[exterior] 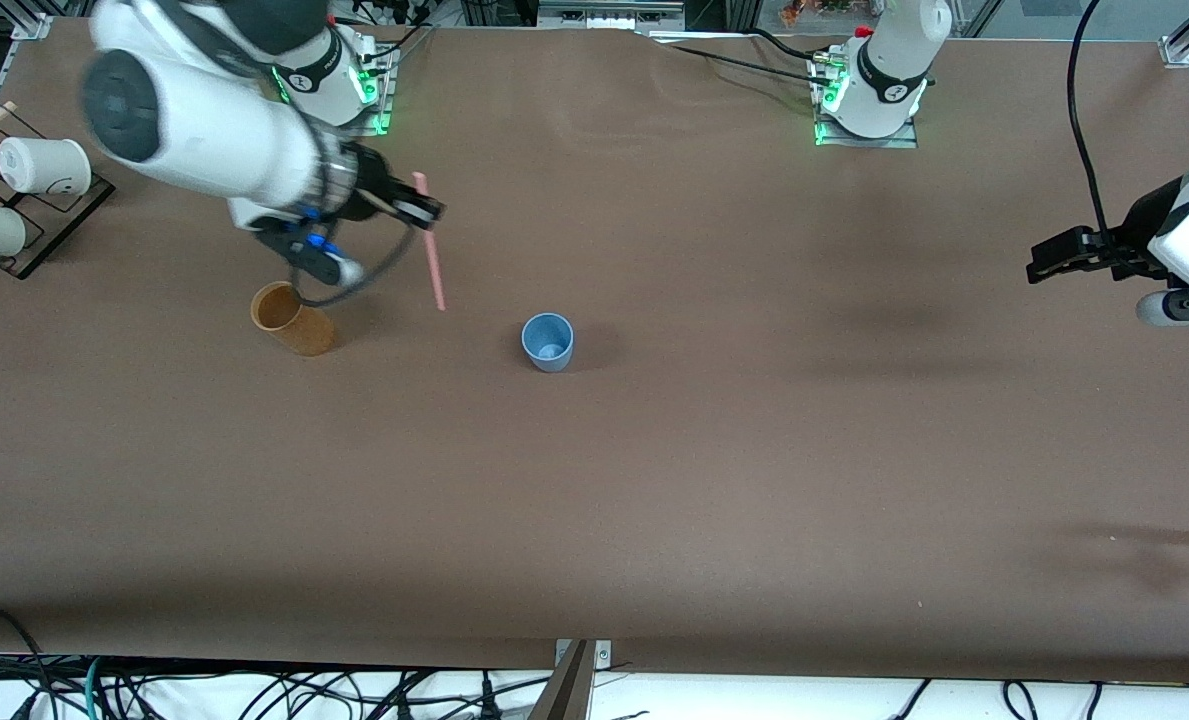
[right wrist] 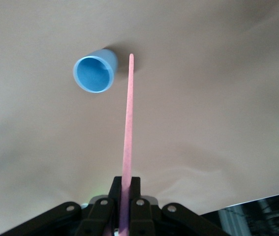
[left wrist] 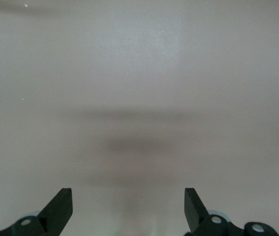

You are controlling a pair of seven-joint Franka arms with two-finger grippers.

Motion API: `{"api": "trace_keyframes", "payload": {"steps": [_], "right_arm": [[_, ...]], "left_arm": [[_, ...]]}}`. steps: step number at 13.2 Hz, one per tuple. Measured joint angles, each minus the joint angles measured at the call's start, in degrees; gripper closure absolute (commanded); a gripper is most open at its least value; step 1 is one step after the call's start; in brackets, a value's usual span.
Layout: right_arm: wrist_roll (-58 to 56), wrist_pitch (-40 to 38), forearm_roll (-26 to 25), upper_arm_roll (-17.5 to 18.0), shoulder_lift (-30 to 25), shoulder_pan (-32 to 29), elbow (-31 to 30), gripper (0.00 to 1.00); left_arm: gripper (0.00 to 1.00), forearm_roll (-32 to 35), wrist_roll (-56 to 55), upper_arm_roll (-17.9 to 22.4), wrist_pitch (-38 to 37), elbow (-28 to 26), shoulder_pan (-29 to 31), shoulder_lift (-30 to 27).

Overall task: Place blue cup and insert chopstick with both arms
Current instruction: 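Carry the chopstick with the right gripper above the blue cup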

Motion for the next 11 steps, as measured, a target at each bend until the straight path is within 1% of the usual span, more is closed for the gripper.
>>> {"api": "trace_keyframes", "payload": {"steps": [2,4,5,7,9,11], "right_arm": [[7.10,6.09,0.00,0.04,6.24,4.67,5.02,1.00],[9.41,10.32,0.00,0.03,10.69,7.06,6.96,1.00],[9.42,11.19,0.00,0.03,12.19,7.37,7.31,1.00],[9.41,11.53,0.41,0.02,13.95,7.46,7.63,1.00],[9.41,11.08,1.74,0.04,14.71,8.34,7.61,1.00],[9.51,10.85,1.74,0.01,15.31,9.54,7.37,1.00]], "left_arm": [[0.00,0.00,0.00,-0.01,0.11,0.02,0.02,0.08],[0.00,0.00,0.00,-0.01,0.11,0.03,0.02,0.08],[0.00,0.00,0.00,-0.01,0.11,0.03,0.01,0.08],[0.00,0.00,0.00,-0.07,0.11,0.03,0.01,0.08],[0.00,0.00,0.00,-0.14,0.12,0.03,0.01,0.09],[0.00,0.00,0.00,-0.15,0.12,0.03,0.01,0.09]]}}
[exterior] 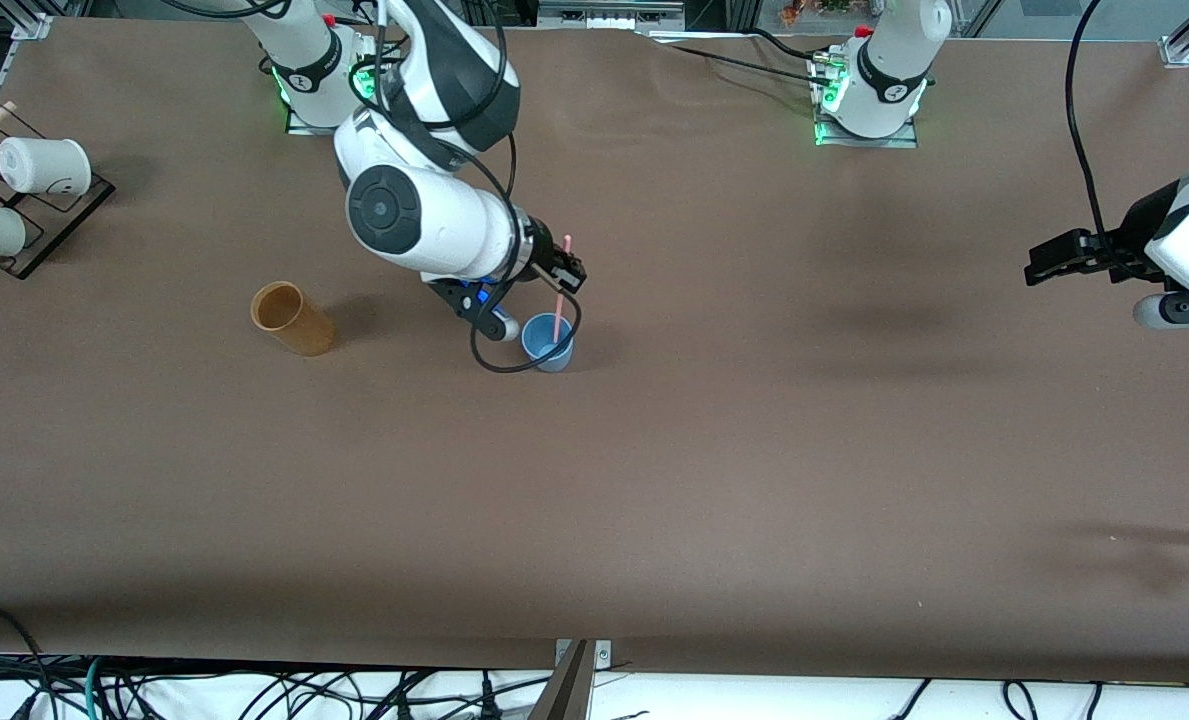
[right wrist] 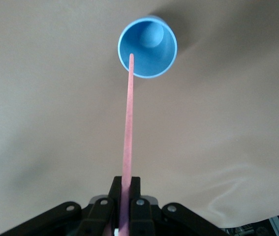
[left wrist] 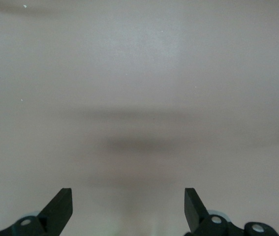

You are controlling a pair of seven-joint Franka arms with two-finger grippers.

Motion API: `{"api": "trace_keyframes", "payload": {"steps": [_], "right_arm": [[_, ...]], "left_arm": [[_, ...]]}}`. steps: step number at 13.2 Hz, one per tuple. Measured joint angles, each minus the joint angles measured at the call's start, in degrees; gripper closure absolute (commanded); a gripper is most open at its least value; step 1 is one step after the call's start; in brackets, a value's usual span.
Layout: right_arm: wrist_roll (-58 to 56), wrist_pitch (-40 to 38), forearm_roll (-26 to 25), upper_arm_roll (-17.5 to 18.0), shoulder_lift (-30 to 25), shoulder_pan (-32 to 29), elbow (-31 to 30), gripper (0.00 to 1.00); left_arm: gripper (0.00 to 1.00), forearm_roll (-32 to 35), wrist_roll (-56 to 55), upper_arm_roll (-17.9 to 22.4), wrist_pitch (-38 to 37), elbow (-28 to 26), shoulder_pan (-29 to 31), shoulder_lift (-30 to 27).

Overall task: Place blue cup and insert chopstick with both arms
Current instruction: 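Carry the chopstick with the right gripper above the blue cup, then lower the chopstick into the blue cup with the right gripper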

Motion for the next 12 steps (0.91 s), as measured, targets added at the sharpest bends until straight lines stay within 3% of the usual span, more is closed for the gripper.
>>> {"api": "trace_keyframes", "payload": {"steps": [2,3,4,5,6,12], "right_arm": [[-0.25,-0.01,-0.04,-0.34,1.40,0.03,-0.19,0.99],[-0.49,-0.05,-0.05,-0.68,2.17,-0.04,-0.29,0.90],[-0.66,-0.05,-0.37,-0.91,2.73,-0.10,-0.48,0.58],[-0.75,-0.05,-1.27,-1.04,3.13,-0.13,-0.63,0.06],[-0.75,-0.05,-2.51,-1.10,3.37,-0.13,-0.64,0.00],[-3.19,-0.06,-5.75,-1.70,2.42,-1.89,-0.06,0.00]], "left_arm": [[0.00,0.00,0.00,0.00,0.00,0.00,0.00,0.06],[0.00,0.00,0.00,0.00,0.00,0.00,0.00,0.11],[0.00,0.00,0.00,0.00,0.00,0.00,0.00,0.16],[0.00,0.00,0.00,0.00,0.00,0.00,0.00,0.20],[0.00,0.00,0.00,0.00,0.00,0.00,0.00,0.25],[0.00,0.00,0.00,0.00,0.00,0.00,0.00,0.34]]}}
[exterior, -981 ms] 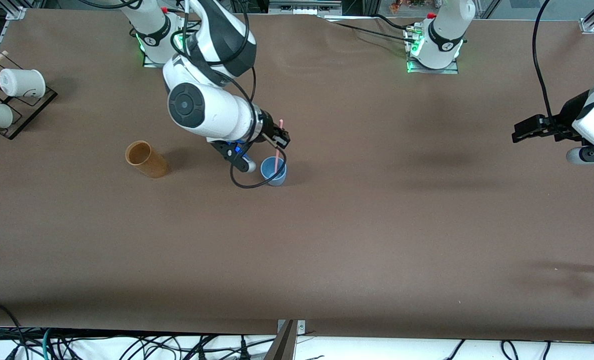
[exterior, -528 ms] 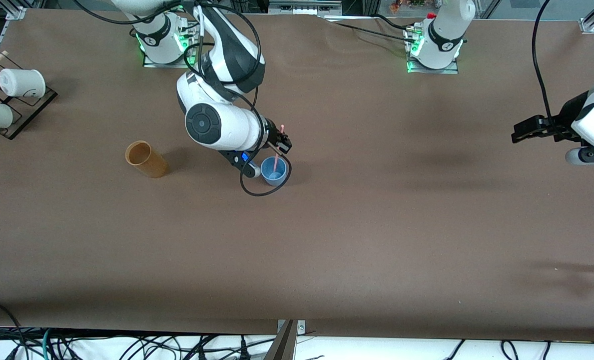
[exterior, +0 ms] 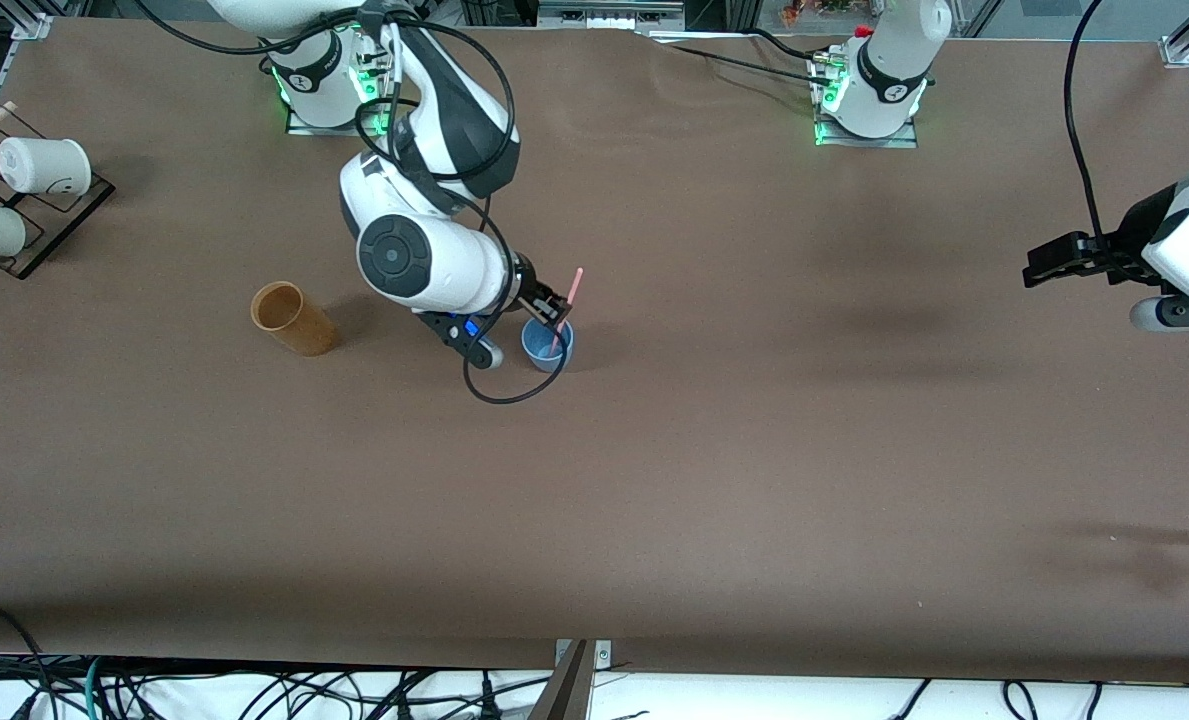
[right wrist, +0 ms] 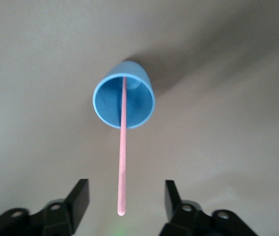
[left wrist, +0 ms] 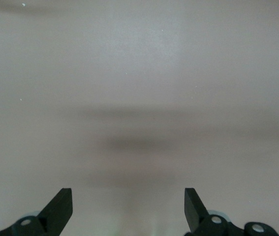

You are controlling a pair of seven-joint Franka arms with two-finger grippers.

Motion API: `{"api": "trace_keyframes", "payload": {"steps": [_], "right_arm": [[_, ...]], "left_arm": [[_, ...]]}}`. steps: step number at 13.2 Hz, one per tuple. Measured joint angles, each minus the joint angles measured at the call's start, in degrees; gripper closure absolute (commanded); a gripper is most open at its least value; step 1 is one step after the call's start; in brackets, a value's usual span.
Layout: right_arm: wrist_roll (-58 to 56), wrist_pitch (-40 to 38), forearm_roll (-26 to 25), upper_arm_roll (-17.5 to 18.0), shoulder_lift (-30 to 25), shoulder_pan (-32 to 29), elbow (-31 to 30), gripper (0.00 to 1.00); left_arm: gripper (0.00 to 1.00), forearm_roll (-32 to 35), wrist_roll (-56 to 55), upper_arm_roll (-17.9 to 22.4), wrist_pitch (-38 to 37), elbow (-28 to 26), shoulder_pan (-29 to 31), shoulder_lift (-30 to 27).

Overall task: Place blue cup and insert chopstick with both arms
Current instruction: 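Lower the chopstick into the blue cup with the right gripper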

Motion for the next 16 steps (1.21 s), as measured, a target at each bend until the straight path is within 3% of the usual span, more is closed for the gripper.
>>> {"api": "trace_keyframes", "payload": {"steps": [2,4,9,11,14,15,16], "right_arm": [[-4.30,-1.03,-3.00,-1.35,-1.72,-0.46,0.45,0.00],[-11.41,-5.00,-3.95,-4.90,-4.06,-0.43,0.47,0.00],[-39.93,-12.85,-4.07,-19.64,-8.38,-1.07,0.52,0.00],[-48.24,-14.55,-6.95,-23.11,-11.10,-1.25,0.70,0.00],[-54.54,-17.05,-16.59,-23.08,-16.60,-1.19,0.73,0.00],[-55.28,-17.13,-17.73,-22.22,-17.94,-2.25,0.70,0.00],[-57.36,-17.21,-18.32,-19.15,-18.94,-6.20,0.46,0.00]], "left_arm": [[0.00,0.00,0.00,0.00,0.00,0.00,0.00,0.01],[0.00,0.00,0.00,0.00,0.00,0.00,0.00,0.01],[0.00,0.00,0.00,-0.01,0.00,0.00,0.00,0.03],[0.00,0.00,0.00,-0.02,0.00,0.01,-0.01,0.04],[0.00,0.00,0.00,-0.06,0.00,0.02,-0.01,0.07],[0.00,0.00,0.01,-0.07,0.00,0.02,-0.02,0.07],[0.00,0.00,0.07,-0.08,0.01,0.03,-0.02,0.07]]}}
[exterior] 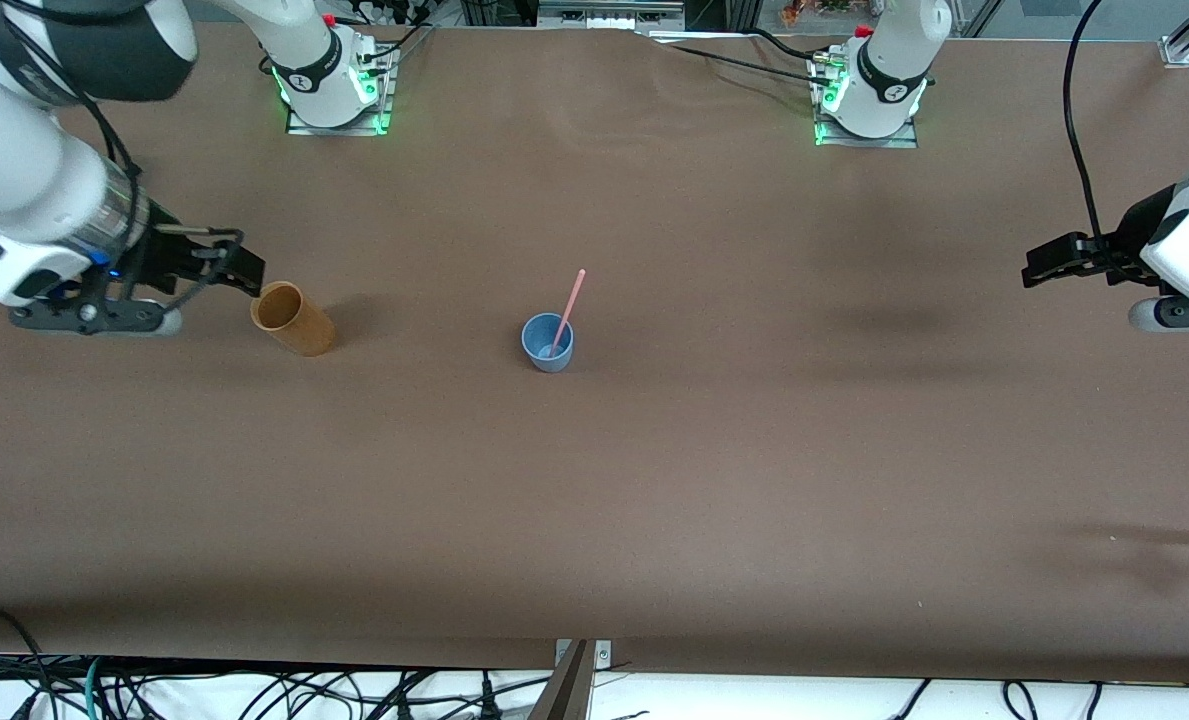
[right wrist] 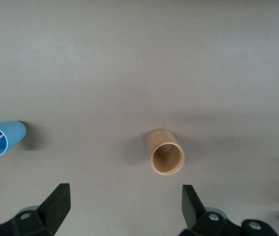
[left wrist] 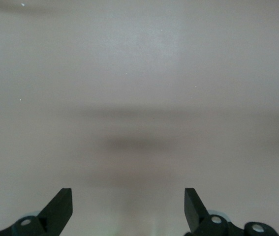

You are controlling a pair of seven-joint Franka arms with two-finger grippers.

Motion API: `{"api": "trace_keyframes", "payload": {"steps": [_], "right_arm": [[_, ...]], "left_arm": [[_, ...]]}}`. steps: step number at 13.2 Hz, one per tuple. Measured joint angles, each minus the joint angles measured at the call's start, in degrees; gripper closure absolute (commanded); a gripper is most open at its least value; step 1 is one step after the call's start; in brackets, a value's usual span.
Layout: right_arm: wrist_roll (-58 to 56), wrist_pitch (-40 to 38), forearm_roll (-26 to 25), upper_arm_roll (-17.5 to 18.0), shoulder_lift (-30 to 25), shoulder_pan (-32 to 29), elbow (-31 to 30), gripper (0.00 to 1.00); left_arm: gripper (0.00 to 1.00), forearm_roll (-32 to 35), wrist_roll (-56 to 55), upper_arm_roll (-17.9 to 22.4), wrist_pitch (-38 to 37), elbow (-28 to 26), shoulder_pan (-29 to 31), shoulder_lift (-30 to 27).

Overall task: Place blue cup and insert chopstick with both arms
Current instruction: 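Lower the chopstick into the blue cup with the right gripper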

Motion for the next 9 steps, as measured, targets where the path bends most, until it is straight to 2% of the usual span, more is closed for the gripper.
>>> {"api": "trace_keyframes", "payload": {"steps": [2,3,4,6,9], "right_arm": [[-5.17,1.39,-0.21,9.95,-2.08,-13.20,-3.04,0.00],[-6.58,3.67,-0.22,13.62,-3.59,-18.57,-6.20,0.00],[-7.50,6.00,-0.23,15.43,-5.68,-21.60,-10.00,0.00],[-8.17,7.83,-0.99,16.42,-9.79,-22.72,-15.25,0.00],[-8.16,7.11,-2.71,17.16,-11.91,-22.70,-16.17,0.00]], "left_arm": [[0.00,0.00,0.11,-0.03,0.00,0.00,-0.01,0.01],[0.00,0.00,0.15,-0.04,0.00,0.00,-0.01,0.01],[0.00,0.00,0.19,-0.04,0.00,0.00,-0.01,0.01],[0.00,0.00,0.29,-0.04,0.01,0.01,-0.01,0.01],[0.00,0.00,0.52,-0.05,0.01,0.01,-0.01,0.01]]}}
